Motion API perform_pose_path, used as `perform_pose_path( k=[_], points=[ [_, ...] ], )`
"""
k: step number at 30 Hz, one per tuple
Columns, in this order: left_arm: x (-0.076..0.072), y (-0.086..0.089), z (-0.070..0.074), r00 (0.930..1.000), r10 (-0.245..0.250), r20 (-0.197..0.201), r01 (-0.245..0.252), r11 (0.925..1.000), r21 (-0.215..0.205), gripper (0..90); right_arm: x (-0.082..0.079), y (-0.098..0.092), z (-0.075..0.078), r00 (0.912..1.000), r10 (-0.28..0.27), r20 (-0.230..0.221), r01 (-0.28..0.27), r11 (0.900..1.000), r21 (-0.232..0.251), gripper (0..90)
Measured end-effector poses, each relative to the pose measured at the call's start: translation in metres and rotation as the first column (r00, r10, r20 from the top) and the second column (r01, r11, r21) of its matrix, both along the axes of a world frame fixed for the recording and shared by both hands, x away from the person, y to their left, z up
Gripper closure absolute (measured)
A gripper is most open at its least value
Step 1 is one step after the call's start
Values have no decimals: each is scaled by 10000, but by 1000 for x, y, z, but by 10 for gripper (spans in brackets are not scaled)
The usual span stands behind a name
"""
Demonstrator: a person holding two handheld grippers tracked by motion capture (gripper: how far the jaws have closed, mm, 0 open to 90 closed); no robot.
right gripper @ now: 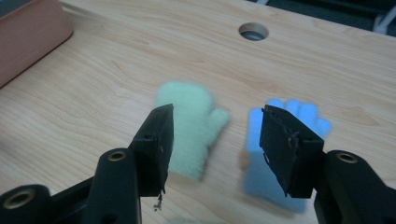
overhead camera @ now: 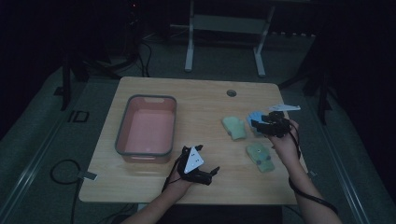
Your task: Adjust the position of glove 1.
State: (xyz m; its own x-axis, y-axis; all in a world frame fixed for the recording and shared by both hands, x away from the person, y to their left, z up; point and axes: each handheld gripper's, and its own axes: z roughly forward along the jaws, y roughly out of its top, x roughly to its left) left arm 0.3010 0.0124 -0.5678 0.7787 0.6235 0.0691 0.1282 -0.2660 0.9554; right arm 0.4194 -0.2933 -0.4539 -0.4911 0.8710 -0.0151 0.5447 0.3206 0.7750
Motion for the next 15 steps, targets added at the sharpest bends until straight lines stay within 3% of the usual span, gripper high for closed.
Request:
perform_pose_path(
  k=[3,7,11,15],
  points=[
    [1,1,0,10000,5,-82,-5,10000,-42,19,8,13,-6,9996,241,-152,-244,9994,-226,459],
    [2,1,0,9998,-12,-189,11,9999,-100,19,12,20,-10,9983,442,-385,-447,9989,-119,465],
    [2,0,0,9998,-57,-185,56,10000,-77,19,24,33,-21,9959,709,-555,-727,9969,-312,560],
    [3,0,0,9998,-65,-209,62,9999,-121,19,35,42,-29,9920,979,-791,-1027,9930,-586,585]
  ],
)
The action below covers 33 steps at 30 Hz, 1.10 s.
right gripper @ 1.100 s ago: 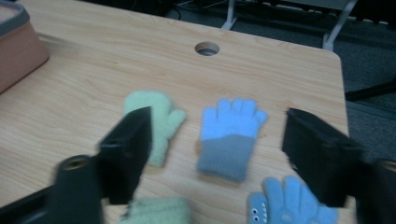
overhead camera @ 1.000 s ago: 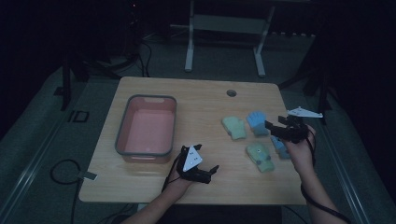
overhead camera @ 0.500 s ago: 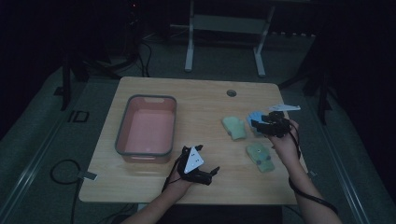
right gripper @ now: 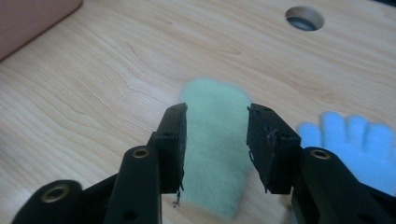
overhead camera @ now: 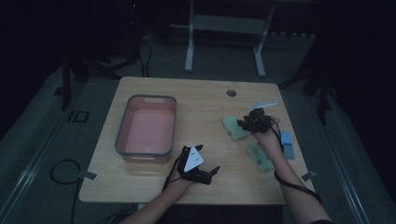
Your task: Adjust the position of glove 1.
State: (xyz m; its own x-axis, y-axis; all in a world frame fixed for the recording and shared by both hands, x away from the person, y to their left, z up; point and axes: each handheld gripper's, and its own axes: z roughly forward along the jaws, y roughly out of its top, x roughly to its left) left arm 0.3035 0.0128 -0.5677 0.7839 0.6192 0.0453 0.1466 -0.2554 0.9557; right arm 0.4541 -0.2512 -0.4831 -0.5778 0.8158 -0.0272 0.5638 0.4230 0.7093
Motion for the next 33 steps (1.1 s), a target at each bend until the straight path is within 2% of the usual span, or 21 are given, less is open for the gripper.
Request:
perform_pose_path(
  k=[4,7,9,12,17,19,23,28,30,33],
  points=[
    [0,0,0,10000,-19,-17,19,10000,4,19,9,7,-11,9997,99,-241,-105,9997,-229,604],
    [0,1,0,10000,-27,-28,27,10000,-16,19,16,12,-21,9988,266,-408,-290,9979,-576,602],
    [0,1,0,10000,-32,-34,32,10000,-28,19,21,13,-26,9972,381,-648,-422,9971,-633,602],
    [1,1,0,10000,-46,-45,46,10000,-36,19,28,15,-32,9960,327,-833,-393,9961,-792,601],
    [1,1,0,10000,-60,-55,60,10000,-17,19,37,15,-39,9952,374,-909,-462,9942,-967,572],
    [1,1,0,10000,-68,-57,68,10000,9,19,43,17,-47,9926,463,-1125,-609,9897,-1294,539],
    [1,1,0,10000,-58,-71,58,10000,-23,19,45,17,-50,9912,450,-1242,-623,9884,-1386,517],
    [1,1,0,10000,-57,-77,57,10000,18,19,43,15,-53,9905,716,-1177,-880,9862,-1400,512],
    [1,0,0,10000,-44,-74,44,10000,46,20,44,13,-53,9889,726,-1295,-888,9884,-1234,552],
    [1,0,0,10000,-34,-70,34,10000,53,19,44,15,-52,9897,353,-1387,-522,9914,-1198,681]
  ],
)
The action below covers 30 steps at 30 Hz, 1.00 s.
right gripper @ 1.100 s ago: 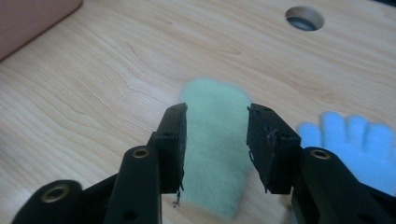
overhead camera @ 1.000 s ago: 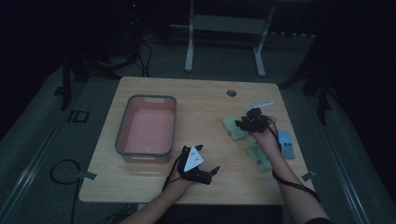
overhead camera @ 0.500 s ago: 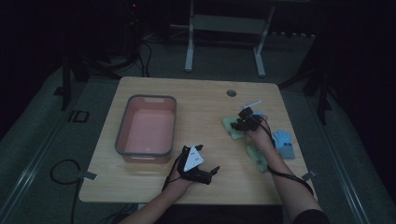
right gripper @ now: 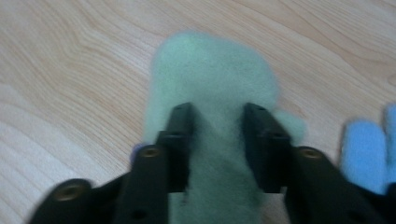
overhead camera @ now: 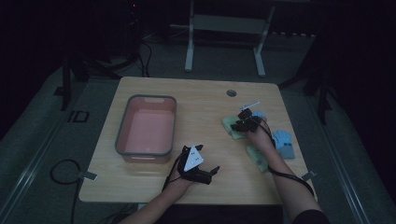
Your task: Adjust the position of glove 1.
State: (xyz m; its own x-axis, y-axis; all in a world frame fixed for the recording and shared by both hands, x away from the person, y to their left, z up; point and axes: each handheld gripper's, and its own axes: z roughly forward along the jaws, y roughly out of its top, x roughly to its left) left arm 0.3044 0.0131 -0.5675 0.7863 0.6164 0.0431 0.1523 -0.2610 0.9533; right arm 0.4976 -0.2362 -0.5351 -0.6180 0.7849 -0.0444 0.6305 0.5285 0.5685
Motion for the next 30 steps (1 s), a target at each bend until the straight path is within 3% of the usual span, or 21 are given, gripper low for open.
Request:
perform_pose_path(
  k=[5,10,13,18,25,30],
  points=[
    [0,0,0,10000,18,1,-18,10000,20,20,-3,7,5,9962,-813,-315,817,9966,97,822],
    [0,0,0,10000,29,-56,-29,10000,-10,19,-13,11,25,9912,-1295,-274,1310,9892,662,839],
    [1,0,0,10000,67,-67,-67,10000,-18,20,-26,17,41,9892,-1458,-168,1467,9854,865,840],
    [0,0,0,9999,131,15,-131,9999,14,19,-54,28,67,9858,-1568,595,1515,9848,846,843],
    [0,1,0,9998,214,-35,-214,9996,-157,19,-96,35,94,9792,-1854,823,1717,9737,1499,844],
    [-1,2,0,9998,203,15,-203,9997,-149,20,-126,36,99,9674,-2222,1214,1952,9598,2017,844]
  ],
)
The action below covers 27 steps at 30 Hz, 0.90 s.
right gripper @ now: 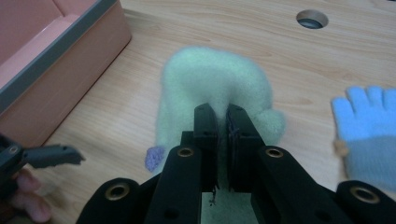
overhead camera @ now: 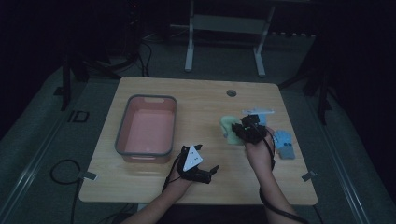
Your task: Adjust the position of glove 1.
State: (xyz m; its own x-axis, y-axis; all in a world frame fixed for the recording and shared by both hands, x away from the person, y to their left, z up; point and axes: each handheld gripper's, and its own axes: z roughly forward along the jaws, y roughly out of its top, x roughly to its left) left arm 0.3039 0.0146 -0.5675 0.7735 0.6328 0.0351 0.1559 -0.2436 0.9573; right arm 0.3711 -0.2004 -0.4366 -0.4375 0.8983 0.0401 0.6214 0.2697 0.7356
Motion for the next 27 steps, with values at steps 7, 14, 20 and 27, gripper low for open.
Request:
perform_pose_path(
  k=[7,14,20,27],
  points=[
    [0,2,0,9999,64,97,-63,9999,-108,19,-36,5,-24,9993,-381,-9,381,9989,276,844],
    [-3,6,3,9994,317,104,-314,9991,-277,20,-50,10,-40,9974,-698,151,694,9973,259,844],
    [0,7,1,9991,408,-82,-411,9986,-347,20,-47,14,-60,9952,-976,-42,976,9952,55,842],
    [-2,3,0,9993,369,-77,-370,9992,-120,20,-32,19,-101,9873,-1114,-1134,1123,9937,17,755]
  ],
)
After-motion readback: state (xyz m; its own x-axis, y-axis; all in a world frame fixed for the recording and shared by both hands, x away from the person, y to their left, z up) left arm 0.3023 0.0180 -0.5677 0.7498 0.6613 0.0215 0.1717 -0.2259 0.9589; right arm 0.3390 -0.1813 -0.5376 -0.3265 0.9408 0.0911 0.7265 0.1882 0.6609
